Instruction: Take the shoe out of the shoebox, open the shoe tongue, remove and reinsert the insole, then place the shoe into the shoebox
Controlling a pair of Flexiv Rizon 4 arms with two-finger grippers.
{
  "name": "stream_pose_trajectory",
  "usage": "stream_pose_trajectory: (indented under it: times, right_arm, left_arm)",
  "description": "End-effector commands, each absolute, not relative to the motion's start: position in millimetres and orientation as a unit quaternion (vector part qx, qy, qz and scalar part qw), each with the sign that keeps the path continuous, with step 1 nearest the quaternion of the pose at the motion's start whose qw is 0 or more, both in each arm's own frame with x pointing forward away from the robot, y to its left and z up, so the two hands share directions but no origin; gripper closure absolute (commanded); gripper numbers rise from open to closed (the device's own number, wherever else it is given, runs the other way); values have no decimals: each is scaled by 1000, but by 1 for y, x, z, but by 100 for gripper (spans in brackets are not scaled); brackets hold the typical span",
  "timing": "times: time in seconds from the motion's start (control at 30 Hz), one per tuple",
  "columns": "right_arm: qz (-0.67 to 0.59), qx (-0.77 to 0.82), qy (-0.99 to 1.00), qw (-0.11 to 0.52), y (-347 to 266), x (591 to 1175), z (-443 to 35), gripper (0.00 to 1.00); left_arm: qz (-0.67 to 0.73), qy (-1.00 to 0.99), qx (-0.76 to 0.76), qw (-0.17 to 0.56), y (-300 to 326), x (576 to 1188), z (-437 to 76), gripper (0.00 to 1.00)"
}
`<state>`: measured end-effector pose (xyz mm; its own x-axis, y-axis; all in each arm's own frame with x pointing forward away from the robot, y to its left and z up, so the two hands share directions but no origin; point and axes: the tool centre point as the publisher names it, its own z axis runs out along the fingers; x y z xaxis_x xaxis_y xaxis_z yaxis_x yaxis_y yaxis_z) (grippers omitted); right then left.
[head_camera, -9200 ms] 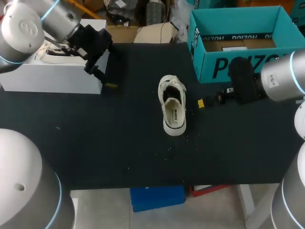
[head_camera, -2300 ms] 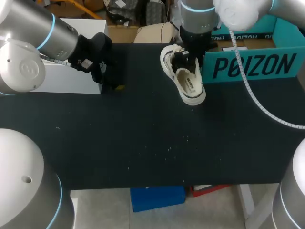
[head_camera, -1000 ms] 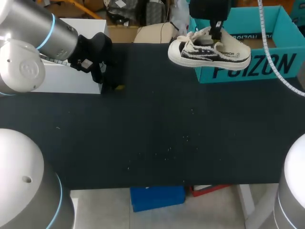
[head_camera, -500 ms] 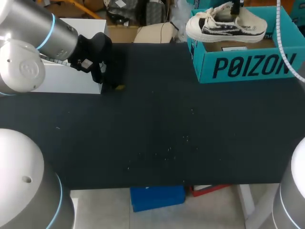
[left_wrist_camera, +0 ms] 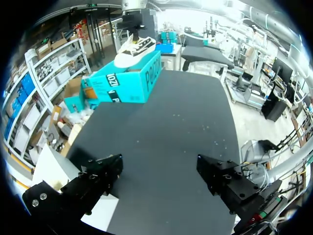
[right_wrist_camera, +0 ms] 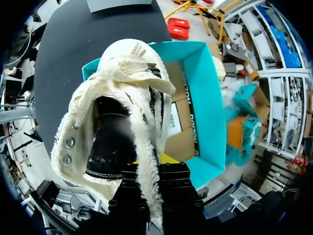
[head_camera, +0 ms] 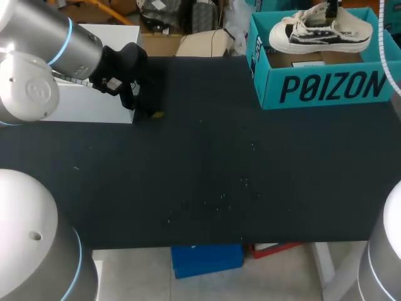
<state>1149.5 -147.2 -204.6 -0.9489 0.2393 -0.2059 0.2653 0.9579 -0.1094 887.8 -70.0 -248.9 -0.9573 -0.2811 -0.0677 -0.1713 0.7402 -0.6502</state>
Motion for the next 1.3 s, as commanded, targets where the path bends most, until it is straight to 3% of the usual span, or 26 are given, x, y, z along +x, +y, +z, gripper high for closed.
stream_pose_trajectory:
  times: [0.03,1.3]
  right_arm:
    - [-43,125,988,74,-164,1165,-212,100]
    - [-18,95,995,9,-175,1175,-297,100]
  left_arm:
    - [-338,929,-123,82,-70,887,-249,0]
    - [-338,929,-123,82,-70,887,-249,0]
